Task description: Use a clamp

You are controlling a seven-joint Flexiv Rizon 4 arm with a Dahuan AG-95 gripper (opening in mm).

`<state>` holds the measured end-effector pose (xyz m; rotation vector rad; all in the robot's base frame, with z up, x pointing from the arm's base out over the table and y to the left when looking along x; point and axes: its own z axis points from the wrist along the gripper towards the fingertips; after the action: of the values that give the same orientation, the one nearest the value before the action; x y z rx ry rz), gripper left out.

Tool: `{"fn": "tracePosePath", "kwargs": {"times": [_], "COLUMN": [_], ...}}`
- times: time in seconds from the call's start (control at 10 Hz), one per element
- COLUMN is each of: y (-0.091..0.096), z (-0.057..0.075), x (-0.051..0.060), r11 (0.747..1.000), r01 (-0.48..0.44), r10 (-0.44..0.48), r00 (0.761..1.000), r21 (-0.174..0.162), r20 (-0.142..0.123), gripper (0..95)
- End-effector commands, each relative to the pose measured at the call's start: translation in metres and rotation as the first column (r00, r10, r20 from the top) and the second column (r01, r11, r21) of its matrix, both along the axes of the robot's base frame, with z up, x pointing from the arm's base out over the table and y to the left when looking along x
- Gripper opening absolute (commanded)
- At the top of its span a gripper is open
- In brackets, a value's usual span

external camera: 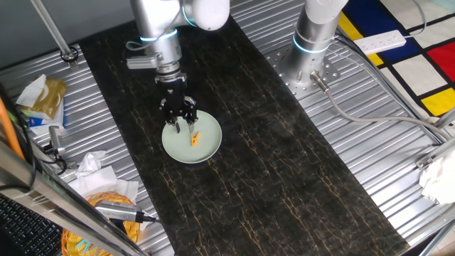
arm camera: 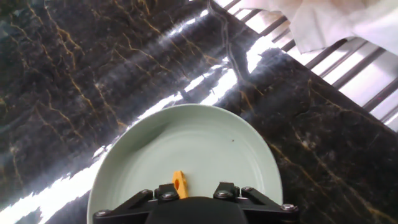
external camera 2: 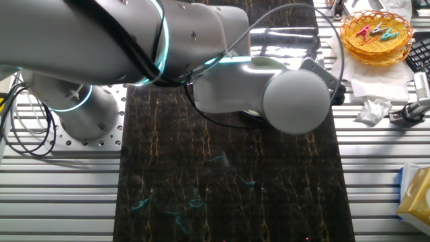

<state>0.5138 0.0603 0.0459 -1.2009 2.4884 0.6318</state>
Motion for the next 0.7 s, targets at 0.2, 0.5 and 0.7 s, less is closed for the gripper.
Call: {"fn": "tracePosePath", "kwargs": {"times": [0.2, 0.5, 0.7], "y": [-0.0010, -0.0010, -0.0010], "z": [-0.0014, -0.0014, -0.0014], "x": [-0.0010, -0.0010, -0.0010], "r11": [0.998, 0.989, 0.992], "r01": [-0.023, -0.095, -0.084], "r10": [0.024, 0.098, 0.086], "r00": [1.000, 0.995, 0.996], "r21": [-0.054, -0.110, -0.095], "r20": [0.004, 0.018, 0.025], "gripper": [19.0, 19.0, 38.0]}}
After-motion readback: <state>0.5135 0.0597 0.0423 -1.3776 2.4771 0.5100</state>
